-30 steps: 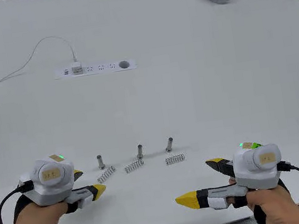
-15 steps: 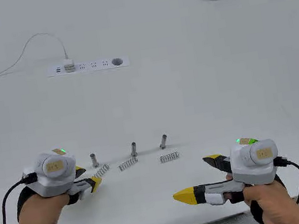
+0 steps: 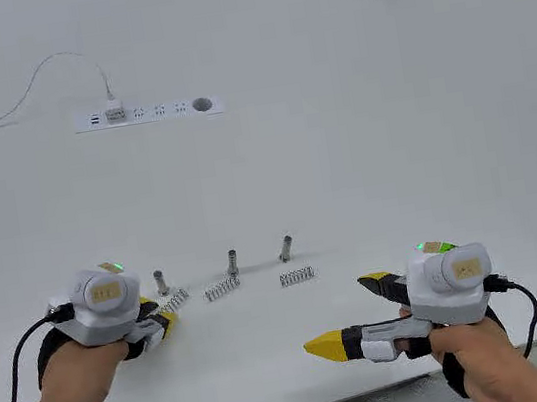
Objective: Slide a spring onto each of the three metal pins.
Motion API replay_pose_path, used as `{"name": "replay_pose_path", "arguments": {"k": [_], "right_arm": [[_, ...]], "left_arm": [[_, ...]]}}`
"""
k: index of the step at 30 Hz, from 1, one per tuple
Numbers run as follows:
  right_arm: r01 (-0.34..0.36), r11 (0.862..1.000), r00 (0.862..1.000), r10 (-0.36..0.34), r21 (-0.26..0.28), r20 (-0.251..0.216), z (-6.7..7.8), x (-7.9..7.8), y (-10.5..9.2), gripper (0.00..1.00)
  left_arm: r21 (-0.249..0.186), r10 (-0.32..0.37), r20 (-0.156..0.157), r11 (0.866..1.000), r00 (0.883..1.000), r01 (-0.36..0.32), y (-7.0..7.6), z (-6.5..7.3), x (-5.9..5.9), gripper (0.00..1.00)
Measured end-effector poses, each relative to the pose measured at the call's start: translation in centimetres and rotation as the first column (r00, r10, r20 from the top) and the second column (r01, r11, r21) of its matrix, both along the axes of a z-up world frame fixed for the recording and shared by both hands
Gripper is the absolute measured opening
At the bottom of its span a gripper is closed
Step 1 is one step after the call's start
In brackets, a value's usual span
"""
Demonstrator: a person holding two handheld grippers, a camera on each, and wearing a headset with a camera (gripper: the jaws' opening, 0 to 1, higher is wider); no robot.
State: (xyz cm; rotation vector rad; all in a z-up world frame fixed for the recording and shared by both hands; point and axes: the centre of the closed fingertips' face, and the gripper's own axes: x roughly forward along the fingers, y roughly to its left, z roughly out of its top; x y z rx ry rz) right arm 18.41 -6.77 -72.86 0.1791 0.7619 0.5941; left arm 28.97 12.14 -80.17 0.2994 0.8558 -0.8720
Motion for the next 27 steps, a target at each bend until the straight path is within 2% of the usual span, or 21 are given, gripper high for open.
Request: {"name": "replay_pose_path", "arguments": {"k": [2,3,4,10,17,23,27], "right_arm": [[0.002,1.0,1.0,-0.002,0.0,0.0,0.0,0.0,-0.1,0.95],[0.003,1.0,1.0,-0.003,0.0,0.0,0.0,-0.1,-0.1,0.95],[0.003,1.0,1.0,-0.003,-0.001,-0.001,0.0,-0.1,-0.2,0.95],[-0.007,1.0,1.0,0.006,-0.008,-0.005,-0.1,-0.3,-0.1,0.95],[-0.009,1.0,1.0,0.009,0.004,0.002,0.1,-0.2,0.4,0.95],[-0.018,1.0,1.0,0.018,0.008,0.0,0.1,-0.3,0.8,0.95],[-0.023,1.0,1.0,0.023,0.011,0.0,0.1,-0.3,1.0,0.94]], "left_arm": [[-0.001,0.005,-0.011,1.0,1.0,-0.005,0.0,-0.3,-0.1,0.17],[-0.014,0.012,0.0,1.0,1.0,-0.012,-0.1,-0.1,0.0,0.16],[-0.008,0.016,-0.008,1.0,1.0,-0.016,0.0,-0.1,-0.1,0.15],[0.008,0.016,0.017,1.0,1.0,-0.017,0.2,0.0,0.1,0.12],[0.017,0.019,0.021,1.0,1.0,-0.019,0.3,0.0,0.1,0.11],[0.003,0.045,-0.001,0.999,0.999,-0.045,0.5,0.3,-0.3,0.1],[-0.004,0.05,-0.004,0.999,0.999,-0.05,0.8,0.7,-0.7,0.1]]}}
